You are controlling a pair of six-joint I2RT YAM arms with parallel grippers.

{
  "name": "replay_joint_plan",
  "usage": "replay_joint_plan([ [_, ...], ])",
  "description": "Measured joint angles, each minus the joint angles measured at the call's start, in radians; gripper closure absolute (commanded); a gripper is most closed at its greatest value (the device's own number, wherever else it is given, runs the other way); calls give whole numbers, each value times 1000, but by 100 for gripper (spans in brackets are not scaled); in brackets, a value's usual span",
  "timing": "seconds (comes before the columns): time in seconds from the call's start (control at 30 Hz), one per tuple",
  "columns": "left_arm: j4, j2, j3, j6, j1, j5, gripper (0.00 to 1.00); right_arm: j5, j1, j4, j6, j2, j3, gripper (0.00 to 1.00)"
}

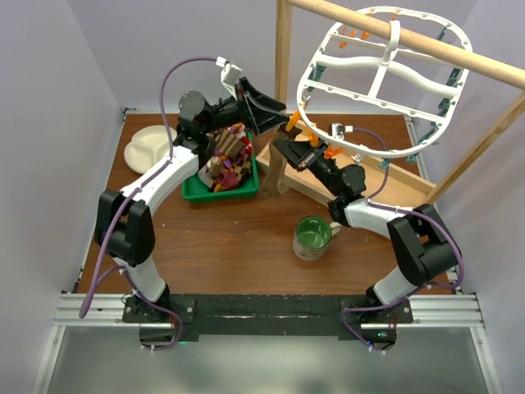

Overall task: Remove the socks clipped to the hanger
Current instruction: Remove the sock from the hanger.

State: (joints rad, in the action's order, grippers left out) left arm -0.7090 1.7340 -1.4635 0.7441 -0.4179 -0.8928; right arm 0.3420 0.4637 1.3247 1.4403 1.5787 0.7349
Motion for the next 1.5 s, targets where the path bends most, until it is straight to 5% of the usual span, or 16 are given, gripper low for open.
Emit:
replay_joint_plan([
  [1.0, -112, 171, -162, 154, -17, -108, 42, 12, 0, 0, -1, 0, 2, 88],
  [1.5, -112, 173, -169, 154, -32, -133, 59, 12, 0, 0, -1, 0, 2, 88],
])
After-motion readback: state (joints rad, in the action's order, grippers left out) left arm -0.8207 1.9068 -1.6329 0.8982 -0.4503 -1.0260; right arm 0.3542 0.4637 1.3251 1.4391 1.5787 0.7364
